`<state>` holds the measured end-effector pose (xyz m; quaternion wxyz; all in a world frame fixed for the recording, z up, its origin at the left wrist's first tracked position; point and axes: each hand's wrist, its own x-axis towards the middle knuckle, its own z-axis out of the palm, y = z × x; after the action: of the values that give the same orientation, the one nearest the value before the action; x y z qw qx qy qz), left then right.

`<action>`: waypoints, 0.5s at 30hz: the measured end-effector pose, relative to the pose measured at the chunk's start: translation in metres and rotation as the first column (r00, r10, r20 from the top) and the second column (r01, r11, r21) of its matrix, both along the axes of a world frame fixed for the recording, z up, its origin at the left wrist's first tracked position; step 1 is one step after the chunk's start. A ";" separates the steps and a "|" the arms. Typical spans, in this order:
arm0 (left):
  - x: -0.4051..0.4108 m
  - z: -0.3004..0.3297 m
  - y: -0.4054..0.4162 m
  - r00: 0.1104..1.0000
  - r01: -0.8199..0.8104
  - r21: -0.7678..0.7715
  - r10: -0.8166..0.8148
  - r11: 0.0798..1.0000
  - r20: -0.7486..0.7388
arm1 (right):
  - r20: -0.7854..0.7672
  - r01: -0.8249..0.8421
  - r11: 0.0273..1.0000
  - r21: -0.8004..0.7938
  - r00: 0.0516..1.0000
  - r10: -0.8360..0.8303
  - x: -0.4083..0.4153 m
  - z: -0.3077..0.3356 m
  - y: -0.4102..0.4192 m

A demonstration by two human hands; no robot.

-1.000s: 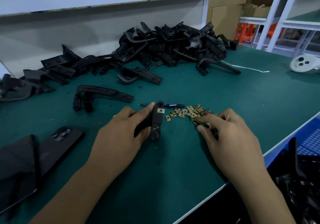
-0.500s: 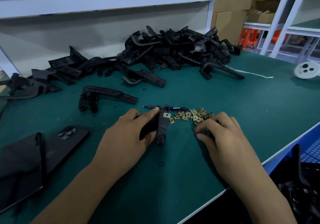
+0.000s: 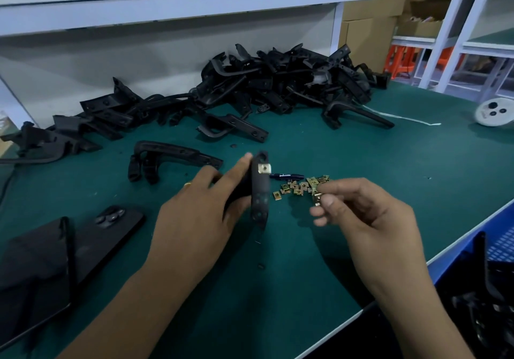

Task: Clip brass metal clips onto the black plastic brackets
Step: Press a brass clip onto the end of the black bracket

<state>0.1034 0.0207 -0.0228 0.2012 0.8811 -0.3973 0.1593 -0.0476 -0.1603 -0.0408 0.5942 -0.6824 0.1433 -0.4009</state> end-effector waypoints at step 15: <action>-0.007 -0.002 -0.002 0.998 0.026 -0.082 -0.031 0.996 -0.059 | 0.293 -0.372 0.694 0.616 0.926 0.236 0.013 0.009 0.029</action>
<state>0.0968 0.0184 -0.0248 0.2512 0.8707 -0.3968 0.1458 -0.0345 -0.1310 -0.0318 0.8658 -0.3998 0.1026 -0.2829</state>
